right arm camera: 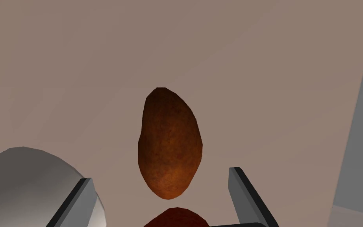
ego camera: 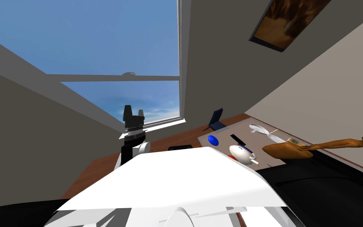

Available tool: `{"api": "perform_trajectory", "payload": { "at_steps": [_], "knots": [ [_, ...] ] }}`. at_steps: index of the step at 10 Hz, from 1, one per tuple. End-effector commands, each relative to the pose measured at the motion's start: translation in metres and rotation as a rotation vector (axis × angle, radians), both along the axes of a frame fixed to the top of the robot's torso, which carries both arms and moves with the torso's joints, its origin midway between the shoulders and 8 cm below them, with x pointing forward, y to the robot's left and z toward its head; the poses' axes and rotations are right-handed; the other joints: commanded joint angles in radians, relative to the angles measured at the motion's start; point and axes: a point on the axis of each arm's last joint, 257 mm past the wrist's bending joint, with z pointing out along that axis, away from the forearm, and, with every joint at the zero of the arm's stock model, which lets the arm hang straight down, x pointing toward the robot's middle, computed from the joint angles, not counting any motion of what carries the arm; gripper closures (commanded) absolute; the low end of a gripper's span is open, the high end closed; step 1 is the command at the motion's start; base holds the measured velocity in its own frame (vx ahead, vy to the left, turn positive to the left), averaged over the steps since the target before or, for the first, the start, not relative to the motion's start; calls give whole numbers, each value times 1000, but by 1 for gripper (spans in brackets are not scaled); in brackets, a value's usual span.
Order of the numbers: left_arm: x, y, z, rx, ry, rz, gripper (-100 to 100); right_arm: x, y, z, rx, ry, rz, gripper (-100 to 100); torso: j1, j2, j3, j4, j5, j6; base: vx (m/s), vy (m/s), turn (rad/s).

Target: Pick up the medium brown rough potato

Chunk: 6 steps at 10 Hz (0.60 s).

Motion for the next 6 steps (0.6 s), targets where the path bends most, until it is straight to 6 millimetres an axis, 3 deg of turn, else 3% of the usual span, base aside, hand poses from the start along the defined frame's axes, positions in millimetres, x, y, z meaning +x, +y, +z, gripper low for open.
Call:
{"api": "perform_trajectory", "payload": {
  "at_steps": [1,3,5,6],
  "knots": [
    [0,0,0,0,0,0,0,-11,21,-14,34,33,0,-100,0,0,0,0,0,0,44,-119,81],
    [0,0,0,0,0,0,0,-12,28,-18,47,34,-1,-100,-2,1,0,0,0,0,23,-90,18],
    [0,0,0,0,0,0,0,-12,27,-18,47,36,4,-100,5,3,1,0,1,0,2,-5,-2],
    [0,0,0,0,0,0,0,-12,27,-18,46,35,1,0,6,3,2,1,1,0,0,0,0]
  ]
}}
